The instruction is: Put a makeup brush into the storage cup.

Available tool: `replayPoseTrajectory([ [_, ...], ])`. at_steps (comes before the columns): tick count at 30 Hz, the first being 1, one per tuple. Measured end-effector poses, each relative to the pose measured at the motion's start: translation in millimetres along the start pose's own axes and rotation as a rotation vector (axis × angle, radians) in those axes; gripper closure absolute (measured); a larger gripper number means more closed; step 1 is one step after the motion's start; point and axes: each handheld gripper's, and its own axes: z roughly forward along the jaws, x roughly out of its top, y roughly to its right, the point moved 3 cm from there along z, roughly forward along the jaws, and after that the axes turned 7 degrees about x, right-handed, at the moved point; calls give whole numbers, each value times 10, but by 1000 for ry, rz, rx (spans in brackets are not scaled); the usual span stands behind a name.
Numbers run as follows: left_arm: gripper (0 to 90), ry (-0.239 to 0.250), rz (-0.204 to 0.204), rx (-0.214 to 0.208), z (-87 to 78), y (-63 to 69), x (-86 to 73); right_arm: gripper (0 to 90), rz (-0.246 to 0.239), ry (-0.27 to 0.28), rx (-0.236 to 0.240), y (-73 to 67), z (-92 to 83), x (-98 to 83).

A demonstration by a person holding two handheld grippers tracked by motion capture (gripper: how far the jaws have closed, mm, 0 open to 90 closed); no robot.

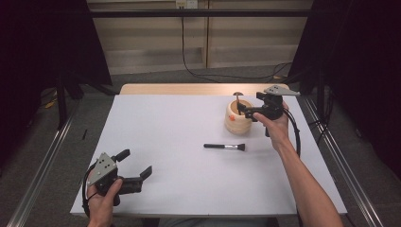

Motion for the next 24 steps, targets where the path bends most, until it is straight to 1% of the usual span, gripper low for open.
replayPoseTrajectory([
  [1, 15, 1, 0, 1, -2, -2, 1, 0, -5, 4, 3, -4, -6, -1],
  [5, 15, 4, -2, -3, -9, -5, 4, 5, 5, -3, -12, -16, -31, -31],
  [8, 15, 4, 1, -3, -10, -10, 6, 3, 2, -2, -3, -33, -67, -50],
  [10, 15, 5, 1, -2, -10, -13, 6, 10, -1, -5, -7, -37, -96, -57],
  [11, 15, 5, -1, 0, -9, -13, 5, 6, 5, 3, -6, -42, -119, -59],
  [13, 15, 4, -1, 1, -9, -14, 5, 6, 2, 1, -4, -39, -154, -68],
  [21, 15, 5, 1, 0, 0, -24, 13, 10, 34, 30, -1, -44, -324, -149],
  [24, 15, 7, 2, 2, -5, -29, 15, 9, 32, 33, 6, -63, -379, -173],
])
